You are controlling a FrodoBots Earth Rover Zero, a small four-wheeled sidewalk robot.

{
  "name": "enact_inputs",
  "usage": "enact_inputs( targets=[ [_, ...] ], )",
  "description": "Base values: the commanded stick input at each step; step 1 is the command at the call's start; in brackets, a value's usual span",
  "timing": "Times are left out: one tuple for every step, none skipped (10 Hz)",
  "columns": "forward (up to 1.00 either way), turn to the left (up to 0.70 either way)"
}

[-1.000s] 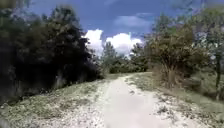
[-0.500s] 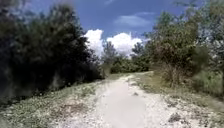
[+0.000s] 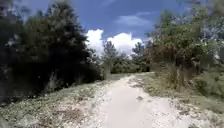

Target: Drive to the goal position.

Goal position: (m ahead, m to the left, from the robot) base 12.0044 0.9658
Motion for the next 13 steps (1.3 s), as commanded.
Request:
enact_inputs(
  targets=[
    [0.49,0.0],
    [0.49,0.0],
    [0.49,0.0],
    [0.49,0.0],
    [0.49,0.0],
    [0.49,0.0],
    [0.49,0.0],
    [0.5,0.0],
    [0.5,0.0],
    [0.5,0.0],
    [0.5,0.0],
    [0.5,0.0],
    [0.5,0.0]
  ],
)
